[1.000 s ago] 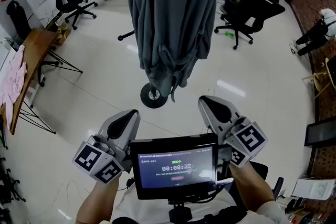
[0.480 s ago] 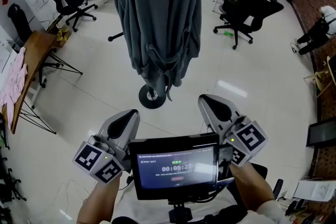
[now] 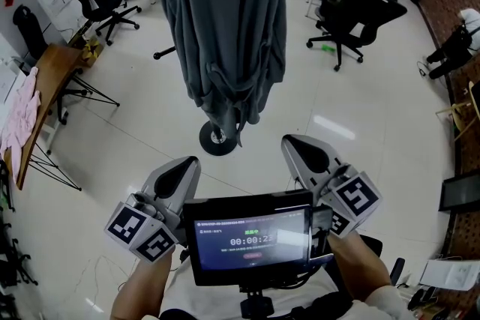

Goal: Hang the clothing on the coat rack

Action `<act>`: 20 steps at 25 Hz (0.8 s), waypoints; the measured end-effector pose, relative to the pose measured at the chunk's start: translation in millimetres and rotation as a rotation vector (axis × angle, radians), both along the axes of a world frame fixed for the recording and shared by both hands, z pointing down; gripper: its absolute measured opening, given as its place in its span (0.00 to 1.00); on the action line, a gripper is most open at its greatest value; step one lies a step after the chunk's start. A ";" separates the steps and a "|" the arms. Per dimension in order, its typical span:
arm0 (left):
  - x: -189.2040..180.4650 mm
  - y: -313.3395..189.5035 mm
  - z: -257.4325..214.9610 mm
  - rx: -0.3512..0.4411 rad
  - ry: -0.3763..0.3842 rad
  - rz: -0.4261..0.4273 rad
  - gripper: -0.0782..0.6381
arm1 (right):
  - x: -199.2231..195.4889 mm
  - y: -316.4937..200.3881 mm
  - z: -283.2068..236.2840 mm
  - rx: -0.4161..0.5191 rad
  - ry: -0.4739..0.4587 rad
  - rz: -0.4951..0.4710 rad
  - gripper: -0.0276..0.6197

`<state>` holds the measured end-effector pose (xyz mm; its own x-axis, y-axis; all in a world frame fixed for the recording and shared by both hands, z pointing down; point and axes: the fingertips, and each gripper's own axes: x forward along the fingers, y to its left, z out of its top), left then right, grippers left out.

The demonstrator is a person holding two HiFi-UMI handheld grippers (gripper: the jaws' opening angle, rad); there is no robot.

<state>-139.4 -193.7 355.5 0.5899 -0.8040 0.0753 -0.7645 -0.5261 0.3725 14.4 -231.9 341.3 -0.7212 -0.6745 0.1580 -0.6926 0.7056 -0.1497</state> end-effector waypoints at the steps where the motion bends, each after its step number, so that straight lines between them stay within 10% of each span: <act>1: -0.1 -0.5 -0.5 0.000 -0.001 -0.001 0.11 | -0.7 -0.6 -0.8 0.002 -0.001 -0.003 0.04; 20: -7.5 -1.7 -0.5 0.001 -0.007 -0.005 0.11 | -17.4 -2.2 -1.9 0.031 0.035 -0.039 0.05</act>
<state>-146.8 -195.5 354.9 0.5850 -0.8072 0.0788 -0.7700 -0.5222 0.3667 -2.9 -234.0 339.3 -0.7414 -0.6508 0.1637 -0.6690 0.7361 -0.1035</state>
